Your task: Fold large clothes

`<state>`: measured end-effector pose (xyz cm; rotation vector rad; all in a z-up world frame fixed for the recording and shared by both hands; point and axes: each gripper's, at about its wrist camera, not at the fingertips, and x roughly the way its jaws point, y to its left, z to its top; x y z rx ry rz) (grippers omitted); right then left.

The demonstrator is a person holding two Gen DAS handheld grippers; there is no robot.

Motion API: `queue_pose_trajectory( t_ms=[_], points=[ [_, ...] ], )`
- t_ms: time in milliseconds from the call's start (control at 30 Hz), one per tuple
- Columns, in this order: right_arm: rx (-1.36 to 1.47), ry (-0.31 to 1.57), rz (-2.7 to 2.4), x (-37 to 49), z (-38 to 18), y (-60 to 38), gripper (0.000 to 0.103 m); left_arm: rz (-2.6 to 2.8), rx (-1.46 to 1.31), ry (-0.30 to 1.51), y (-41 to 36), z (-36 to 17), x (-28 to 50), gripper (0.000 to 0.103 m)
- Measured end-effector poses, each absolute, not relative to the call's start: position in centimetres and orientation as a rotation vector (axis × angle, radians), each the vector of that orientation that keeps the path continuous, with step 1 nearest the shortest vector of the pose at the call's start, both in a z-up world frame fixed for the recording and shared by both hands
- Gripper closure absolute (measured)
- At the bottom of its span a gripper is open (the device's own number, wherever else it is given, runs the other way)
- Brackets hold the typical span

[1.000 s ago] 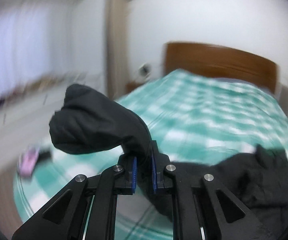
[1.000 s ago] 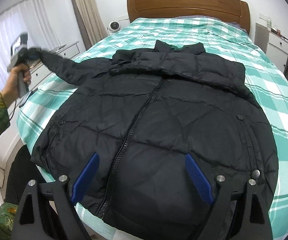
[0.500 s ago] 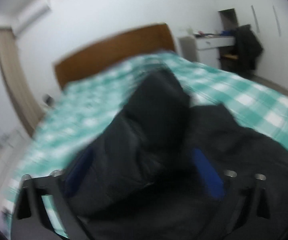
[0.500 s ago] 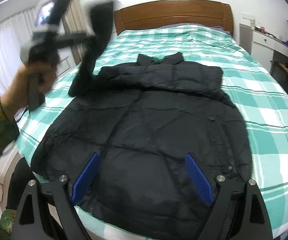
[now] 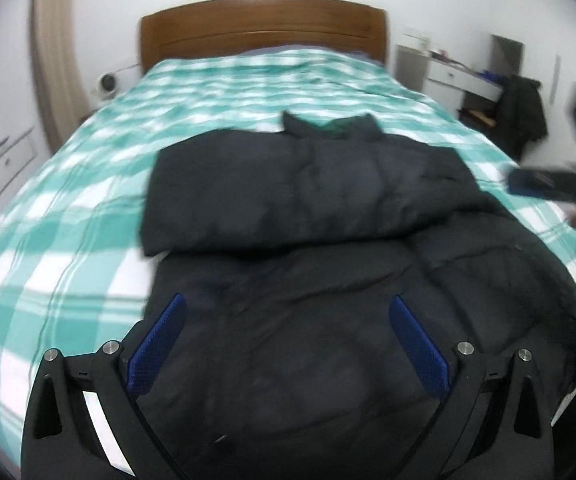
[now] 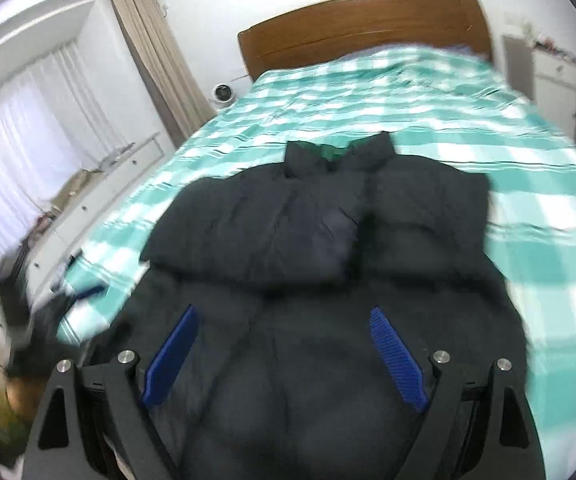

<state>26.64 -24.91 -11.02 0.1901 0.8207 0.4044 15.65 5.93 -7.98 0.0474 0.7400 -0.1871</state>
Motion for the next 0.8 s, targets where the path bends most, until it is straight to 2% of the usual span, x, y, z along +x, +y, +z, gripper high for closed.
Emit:
queue_pose_trajectory(
  t_ms=[133,300,333,367,433,467,533,800],
  points=[
    [0.209,0.939,0.34,33.4,-13.9,-23.6,0.014,-0.135,-0.024,0.746,8.5,-8.6,14.5,0.001],
    [0.233,0.992,0.321,35.1,-15.9,-22.7,0.016,-0.105,-0.087,0.758,11.0,-9.6,13.8,0.001],
    [0.234,0.992,0.311,35.0,-16.0,-22.6,0.032,-0.102,-0.097,0.765,11.4,-10.0,13.7,0.001],
    [0.214,0.996,0.276,34.9,-16.0,-22.5,0.055,-0.1,-0.104,0.77,11.6,-10.3,13.7,0.001],
    [0.191,0.993,0.238,34.7,-15.9,-22.6,0.081,-0.092,-0.12,0.787,12.0,-11.0,13.8,0.001],
    [0.198,0.989,0.238,34.7,-15.7,-22.7,0.087,-0.09,-0.128,0.793,12.0,-11.1,13.8,0.002],
    [0.202,0.968,0.243,34.4,-14.9,-22.9,0.095,-0.088,-0.142,0.8,12.1,-11.3,13.9,0.002],
    [0.161,0.774,0.23,33.1,-8.3,-24.0,0.097,-0.091,-0.131,0.788,11.8,-10.8,13.6,0.002]
  ],
)
